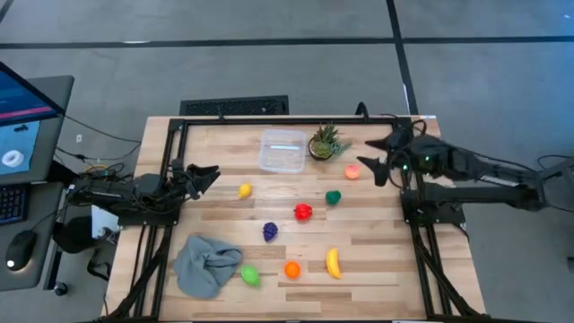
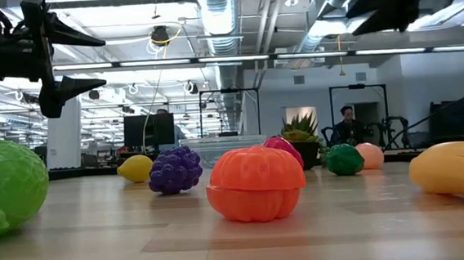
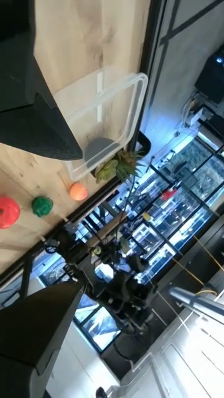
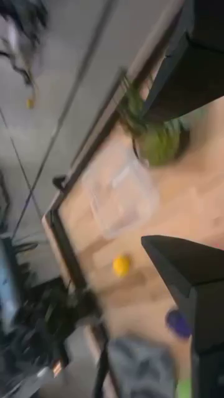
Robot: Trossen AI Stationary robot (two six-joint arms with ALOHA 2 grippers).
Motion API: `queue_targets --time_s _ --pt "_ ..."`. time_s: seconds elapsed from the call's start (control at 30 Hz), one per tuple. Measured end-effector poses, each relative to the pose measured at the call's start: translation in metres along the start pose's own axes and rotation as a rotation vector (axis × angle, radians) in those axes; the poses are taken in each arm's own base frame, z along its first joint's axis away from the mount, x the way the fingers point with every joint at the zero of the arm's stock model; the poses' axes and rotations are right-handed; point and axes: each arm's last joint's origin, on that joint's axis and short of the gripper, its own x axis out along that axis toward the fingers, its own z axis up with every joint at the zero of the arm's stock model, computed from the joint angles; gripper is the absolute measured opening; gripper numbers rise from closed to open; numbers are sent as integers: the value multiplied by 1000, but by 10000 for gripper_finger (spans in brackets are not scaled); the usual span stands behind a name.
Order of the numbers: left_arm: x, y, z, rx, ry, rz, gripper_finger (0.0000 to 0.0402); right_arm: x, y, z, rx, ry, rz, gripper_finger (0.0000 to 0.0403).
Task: Pick and placing Produce into tupperware
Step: Put the pink peach into the transparent container
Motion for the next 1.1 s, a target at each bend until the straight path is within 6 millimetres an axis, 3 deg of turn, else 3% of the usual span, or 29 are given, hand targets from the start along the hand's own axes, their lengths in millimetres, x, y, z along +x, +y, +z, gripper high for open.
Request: queue_targets --time_s 0.17,0.47,0.77,1.1 --pt "0 -1 -1 0 19 -19 323 4 -9 9 -178 225 -91 320" --pt "0 -2 -2 2 78 -75 323 46 -16 -14 -283 600 -76 319" --pt "-1 -4 -5 4 153 -145 323 80 -45 -19 -84 660 -46 319" --pt "2 -2 -10 55 205 -113 323 74 -63 -14 41 594 -45 319"
